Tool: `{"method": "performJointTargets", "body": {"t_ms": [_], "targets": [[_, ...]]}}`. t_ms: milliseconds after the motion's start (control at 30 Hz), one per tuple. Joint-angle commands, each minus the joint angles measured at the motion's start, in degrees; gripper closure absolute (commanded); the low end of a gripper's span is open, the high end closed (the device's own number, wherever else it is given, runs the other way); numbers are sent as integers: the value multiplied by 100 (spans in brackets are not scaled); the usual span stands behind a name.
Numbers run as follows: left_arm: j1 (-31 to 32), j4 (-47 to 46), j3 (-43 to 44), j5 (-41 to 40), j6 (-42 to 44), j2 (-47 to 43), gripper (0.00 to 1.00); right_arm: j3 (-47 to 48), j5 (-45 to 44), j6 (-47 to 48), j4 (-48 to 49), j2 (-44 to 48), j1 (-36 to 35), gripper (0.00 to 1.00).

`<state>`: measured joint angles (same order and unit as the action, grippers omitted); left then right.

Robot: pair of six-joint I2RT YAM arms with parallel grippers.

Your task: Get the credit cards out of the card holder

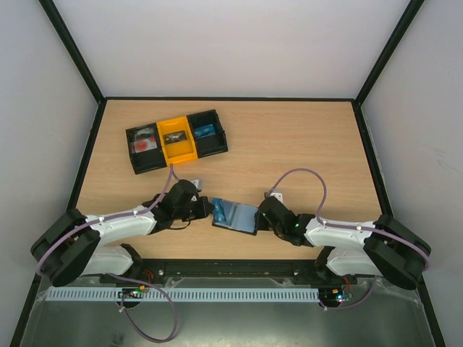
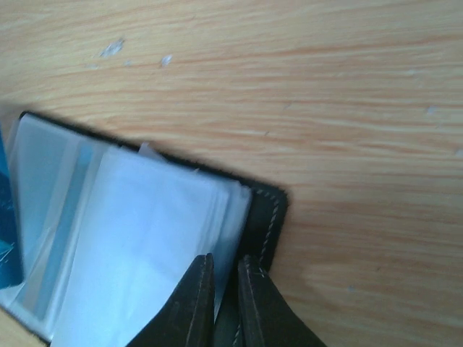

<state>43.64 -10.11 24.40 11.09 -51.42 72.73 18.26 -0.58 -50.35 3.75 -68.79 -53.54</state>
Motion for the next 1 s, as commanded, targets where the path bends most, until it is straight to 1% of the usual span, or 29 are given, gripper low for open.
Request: {"method": "performJointTargets", "body": {"t_ms": [0, 200, 367, 500, 633, 767, 833, 967], "targets": [[-88, 316, -142, -168, 191, -67, 97, 157, -387, 365, -36, -158, 279, 91], [-84, -15, -237, 208, 176, 114, 97, 331, -468, 821, -72, -356, 566, 94], [-62, -349, -320, 456, 36, 270, 97, 632, -436, 849, -450, -341, 597, 91], [29, -489, -363, 516, -47, 356, 97, 591, -151, 535, -699, 138, 596, 84], [130, -644, -420, 491, -119, 459, 97, 311, 250, -10, -564, 642, 598, 74], [166, -811, -469, 499, -174, 598, 97, 24, 622, -578, -187, 935, 595, 71], [195, -866, -494, 499, -192, 625, 97, -93, 625, -861, -40, 984, 593, 69], [214, -892, -525, 474, -193, 617, 97, -381, 691, -1458, 394, 951, 597, 69]]}}
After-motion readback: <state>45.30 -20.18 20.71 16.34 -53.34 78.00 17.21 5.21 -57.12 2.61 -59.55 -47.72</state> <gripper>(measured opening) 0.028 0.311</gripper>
